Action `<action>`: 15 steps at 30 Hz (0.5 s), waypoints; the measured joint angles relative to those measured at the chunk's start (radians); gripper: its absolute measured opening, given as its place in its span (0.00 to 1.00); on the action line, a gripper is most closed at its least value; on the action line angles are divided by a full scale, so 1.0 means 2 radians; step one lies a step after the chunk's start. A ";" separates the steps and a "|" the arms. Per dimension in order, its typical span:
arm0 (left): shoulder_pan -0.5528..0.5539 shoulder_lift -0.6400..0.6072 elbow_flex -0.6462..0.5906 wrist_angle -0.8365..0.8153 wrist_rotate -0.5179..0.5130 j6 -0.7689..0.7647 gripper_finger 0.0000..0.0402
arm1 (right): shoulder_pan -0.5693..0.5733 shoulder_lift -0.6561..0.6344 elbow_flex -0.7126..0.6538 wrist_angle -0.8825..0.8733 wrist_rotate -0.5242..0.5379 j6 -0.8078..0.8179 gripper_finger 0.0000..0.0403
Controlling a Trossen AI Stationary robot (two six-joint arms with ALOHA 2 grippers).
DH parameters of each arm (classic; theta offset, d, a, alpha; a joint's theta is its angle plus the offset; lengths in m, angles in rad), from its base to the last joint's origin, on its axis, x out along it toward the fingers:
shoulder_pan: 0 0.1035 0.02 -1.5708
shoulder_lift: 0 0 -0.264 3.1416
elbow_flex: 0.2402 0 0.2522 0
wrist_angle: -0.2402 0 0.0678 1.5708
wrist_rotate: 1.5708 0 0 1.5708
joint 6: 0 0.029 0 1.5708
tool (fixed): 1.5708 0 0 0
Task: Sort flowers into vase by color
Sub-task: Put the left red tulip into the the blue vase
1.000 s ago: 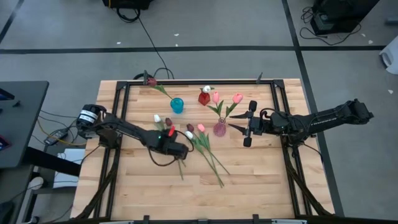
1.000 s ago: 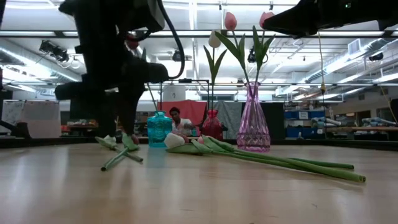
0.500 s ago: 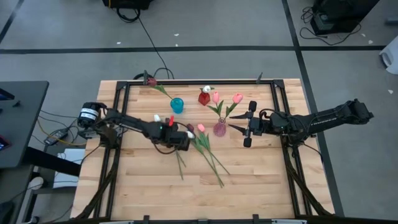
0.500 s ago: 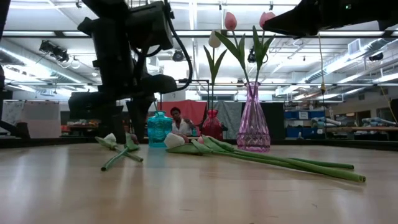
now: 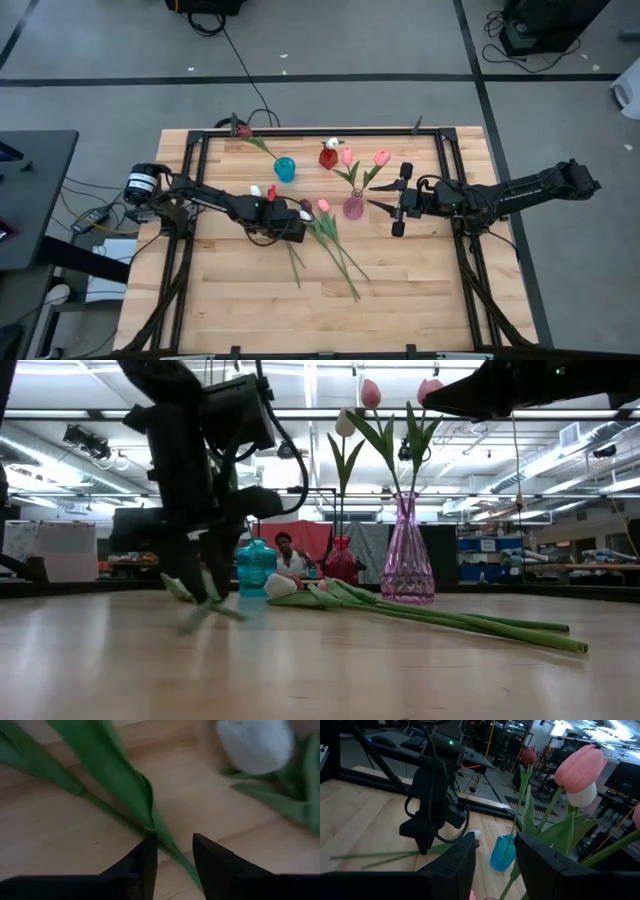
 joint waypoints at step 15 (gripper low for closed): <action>0.000 -0.002 -0.008 0.007 0.007 0.084 0.02 | 0.000 0.000 0.000 -0.002 0.000 -0.002 0.37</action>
